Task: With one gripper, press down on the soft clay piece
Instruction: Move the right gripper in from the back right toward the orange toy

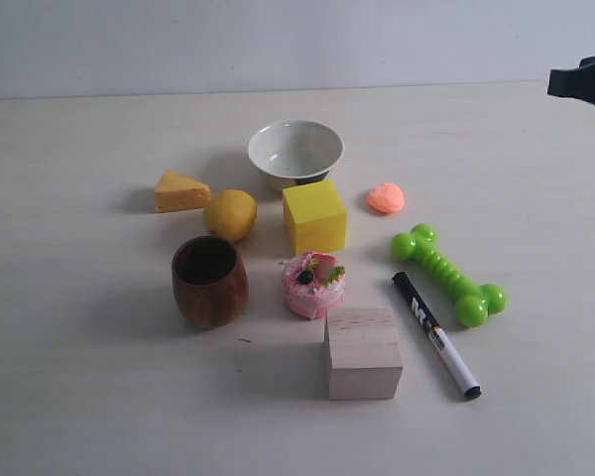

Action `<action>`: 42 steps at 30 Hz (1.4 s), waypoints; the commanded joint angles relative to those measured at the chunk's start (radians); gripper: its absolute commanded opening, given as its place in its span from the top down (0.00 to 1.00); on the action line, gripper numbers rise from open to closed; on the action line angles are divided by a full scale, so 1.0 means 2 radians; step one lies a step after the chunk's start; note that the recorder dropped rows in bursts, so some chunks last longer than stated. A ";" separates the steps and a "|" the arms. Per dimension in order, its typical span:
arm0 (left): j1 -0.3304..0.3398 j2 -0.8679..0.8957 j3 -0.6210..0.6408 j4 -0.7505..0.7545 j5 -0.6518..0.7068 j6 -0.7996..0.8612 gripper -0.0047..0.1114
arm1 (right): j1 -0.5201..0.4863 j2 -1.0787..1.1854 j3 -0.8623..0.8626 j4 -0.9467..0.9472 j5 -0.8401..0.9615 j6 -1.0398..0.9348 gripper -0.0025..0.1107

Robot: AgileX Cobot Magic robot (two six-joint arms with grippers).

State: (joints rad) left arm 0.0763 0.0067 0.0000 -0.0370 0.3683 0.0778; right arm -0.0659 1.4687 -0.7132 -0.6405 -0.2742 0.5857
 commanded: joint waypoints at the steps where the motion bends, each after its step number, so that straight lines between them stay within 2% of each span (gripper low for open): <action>1: -0.003 -0.003 0.000 -0.001 -0.004 -0.001 0.96 | 0.028 0.012 -0.002 0.128 0.012 -0.162 0.98; 5: -0.003 -0.003 0.000 -0.001 -0.004 -0.001 0.96 | 0.063 0.023 -0.002 0.206 0.022 -0.247 0.98; 10: -0.003 -0.003 0.000 -0.001 -0.004 -0.001 0.96 | 0.100 0.023 -0.015 0.238 0.039 -0.273 0.98; 13: -0.003 -0.003 0.000 -0.001 -0.004 -0.001 0.96 | 0.118 0.027 -0.045 0.238 0.097 -0.272 0.98; 16: -0.003 -0.003 0.000 -0.001 -0.004 -0.001 0.96 | 0.130 0.045 -0.095 0.238 0.193 -0.268 0.98; 21: -0.003 -0.003 0.000 -0.001 -0.004 -0.001 0.96 | 0.144 0.062 -0.153 0.276 0.298 -0.271 0.98; 28: -0.003 -0.003 0.000 -0.001 -0.004 -0.001 0.96 | 0.144 0.055 -0.161 0.284 0.295 -0.270 0.98; 31: -0.003 -0.003 0.000 -0.001 -0.004 -0.001 0.96 | 0.144 0.055 -0.161 0.294 0.267 -0.266 0.98; 37: -0.003 -0.003 0.000 -0.001 -0.004 -0.001 0.96 | 0.144 0.055 -0.161 0.366 0.260 -0.266 0.98; 42: -0.003 -0.003 0.000 -0.001 -0.004 -0.001 0.96 | 0.144 0.056 -0.163 0.370 0.266 -0.272 0.98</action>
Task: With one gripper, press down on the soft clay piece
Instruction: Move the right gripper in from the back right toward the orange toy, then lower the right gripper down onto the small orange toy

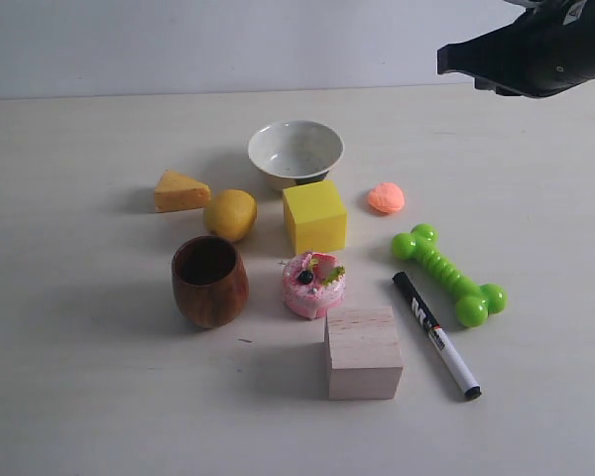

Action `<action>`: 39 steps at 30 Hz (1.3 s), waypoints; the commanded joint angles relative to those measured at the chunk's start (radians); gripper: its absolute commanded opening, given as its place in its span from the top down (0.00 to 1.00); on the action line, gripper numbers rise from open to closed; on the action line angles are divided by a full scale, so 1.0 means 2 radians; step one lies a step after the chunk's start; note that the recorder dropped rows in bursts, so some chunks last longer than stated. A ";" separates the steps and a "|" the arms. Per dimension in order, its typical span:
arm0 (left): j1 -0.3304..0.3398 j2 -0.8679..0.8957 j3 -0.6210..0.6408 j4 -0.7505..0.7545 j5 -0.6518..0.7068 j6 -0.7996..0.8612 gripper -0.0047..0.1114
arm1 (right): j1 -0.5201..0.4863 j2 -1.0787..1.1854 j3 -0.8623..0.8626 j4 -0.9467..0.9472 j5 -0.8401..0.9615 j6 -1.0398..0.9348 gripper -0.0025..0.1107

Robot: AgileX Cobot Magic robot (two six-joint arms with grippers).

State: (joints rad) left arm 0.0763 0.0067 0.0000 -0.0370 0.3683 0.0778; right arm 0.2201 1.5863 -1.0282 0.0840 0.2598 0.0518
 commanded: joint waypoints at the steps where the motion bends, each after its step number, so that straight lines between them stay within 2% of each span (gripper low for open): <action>1: -0.003 -0.003 0.000 -0.001 -0.004 -0.001 0.96 | 0.001 0.000 -0.012 0.008 0.013 -0.010 0.98; 5: -0.003 -0.003 0.000 -0.001 -0.004 -0.001 0.96 | 0.016 0.040 -0.081 0.056 0.133 -0.067 0.98; 6: -0.003 -0.003 0.000 -0.001 -0.004 -0.001 0.96 | 0.026 0.061 -0.112 0.078 0.198 -0.093 0.98; 10: -0.003 -0.003 0.000 -0.001 -0.004 -0.001 0.96 | 0.037 0.107 -0.185 0.073 0.270 -0.075 0.98; 36: -0.003 -0.003 0.000 -0.001 -0.004 -0.001 0.96 | 0.037 0.122 -0.193 0.060 0.204 -0.059 0.98; 39: -0.003 -0.003 0.000 -0.001 -0.004 -0.001 0.96 | 0.037 0.122 -0.193 0.078 0.187 -0.018 0.98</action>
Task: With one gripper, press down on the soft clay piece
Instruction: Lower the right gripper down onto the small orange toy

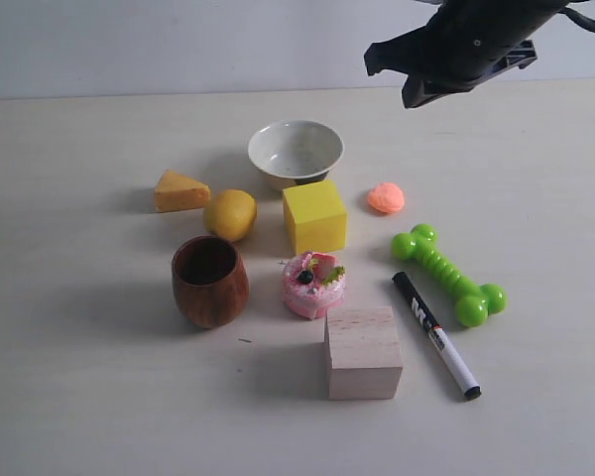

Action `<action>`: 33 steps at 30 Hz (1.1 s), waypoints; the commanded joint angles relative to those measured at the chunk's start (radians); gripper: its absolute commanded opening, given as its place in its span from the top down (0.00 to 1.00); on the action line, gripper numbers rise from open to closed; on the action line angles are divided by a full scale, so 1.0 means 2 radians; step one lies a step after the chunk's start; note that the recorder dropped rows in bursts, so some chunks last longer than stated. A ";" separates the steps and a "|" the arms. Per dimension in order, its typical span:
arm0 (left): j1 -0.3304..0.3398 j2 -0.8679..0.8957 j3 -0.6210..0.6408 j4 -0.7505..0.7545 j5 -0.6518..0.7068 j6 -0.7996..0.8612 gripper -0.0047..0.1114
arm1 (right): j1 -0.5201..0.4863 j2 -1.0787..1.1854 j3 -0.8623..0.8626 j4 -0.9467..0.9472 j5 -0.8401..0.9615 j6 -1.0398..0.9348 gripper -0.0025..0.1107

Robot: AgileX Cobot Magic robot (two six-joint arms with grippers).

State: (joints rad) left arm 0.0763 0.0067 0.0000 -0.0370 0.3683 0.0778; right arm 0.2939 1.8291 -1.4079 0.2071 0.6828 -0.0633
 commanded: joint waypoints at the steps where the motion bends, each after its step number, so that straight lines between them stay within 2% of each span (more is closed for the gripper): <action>1: -0.003 -0.003 0.000 -0.001 -0.004 -0.001 0.96 | 0.000 0.000 -0.003 0.019 -0.025 0.053 0.98; 14: -0.003 -0.003 0.000 -0.001 -0.004 -0.001 0.96 | 0.000 0.016 -0.002 0.009 -0.054 0.001 0.98; 27: -0.003 -0.003 0.000 -0.001 -0.004 -0.001 0.96 | 0.000 0.080 -0.005 -0.004 -0.013 0.003 0.98; 33: -0.003 -0.003 0.000 -0.001 -0.004 -0.001 0.96 | 0.000 0.103 -0.053 -0.004 0.013 0.003 0.98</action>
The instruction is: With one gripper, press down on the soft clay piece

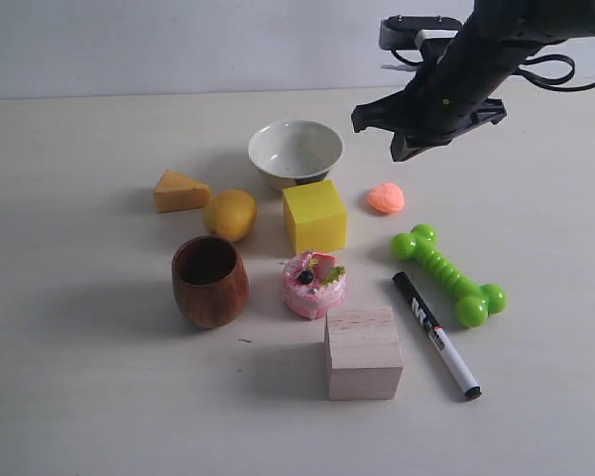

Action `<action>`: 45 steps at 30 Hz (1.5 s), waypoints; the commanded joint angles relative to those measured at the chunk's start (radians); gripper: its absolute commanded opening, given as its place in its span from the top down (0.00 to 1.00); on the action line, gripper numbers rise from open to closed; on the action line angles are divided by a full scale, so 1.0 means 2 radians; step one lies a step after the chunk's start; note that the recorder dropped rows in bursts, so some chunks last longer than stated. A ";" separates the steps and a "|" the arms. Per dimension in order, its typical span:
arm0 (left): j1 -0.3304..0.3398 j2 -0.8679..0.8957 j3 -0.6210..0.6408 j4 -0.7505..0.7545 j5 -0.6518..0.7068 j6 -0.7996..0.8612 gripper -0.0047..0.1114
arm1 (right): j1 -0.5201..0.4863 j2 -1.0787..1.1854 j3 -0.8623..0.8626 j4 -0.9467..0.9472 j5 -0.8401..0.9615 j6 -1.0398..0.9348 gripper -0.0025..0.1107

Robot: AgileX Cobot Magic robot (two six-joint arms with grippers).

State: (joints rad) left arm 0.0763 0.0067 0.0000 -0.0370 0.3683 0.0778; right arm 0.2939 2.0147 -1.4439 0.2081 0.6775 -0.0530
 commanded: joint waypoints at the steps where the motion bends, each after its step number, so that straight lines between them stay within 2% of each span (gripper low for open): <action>1: -0.003 -0.003 0.000 -0.001 -0.004 -0.001 0.96 | 0.000 0.015 -0.046 -0.005 0.023 -0.003 0.98; 13: -0.003 -0.003 0.000 -0.001 -0.004 -0.001 0.96 | 0.001 0.100 -0.153 -0.018 0.110 -0.002 0.98; 21: -0.003 -0.003 0.000 -0.001 -0.004 -0.001 0.96 | 0.001 0.138 -0.159 -0.041 0.137 0.002 0.98; 45: -0.003 -0.003 0.000 -0.001 -0.004 -0.001 0.96 | 0.001 0.173 -0.159 -0.036 0.133 0.002 0.98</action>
State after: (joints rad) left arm 0.0763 0.0067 0.0000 -0.0370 0.3683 0.0778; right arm 0.2954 2.3290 -1.7666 0.1402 0.9506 -0.0488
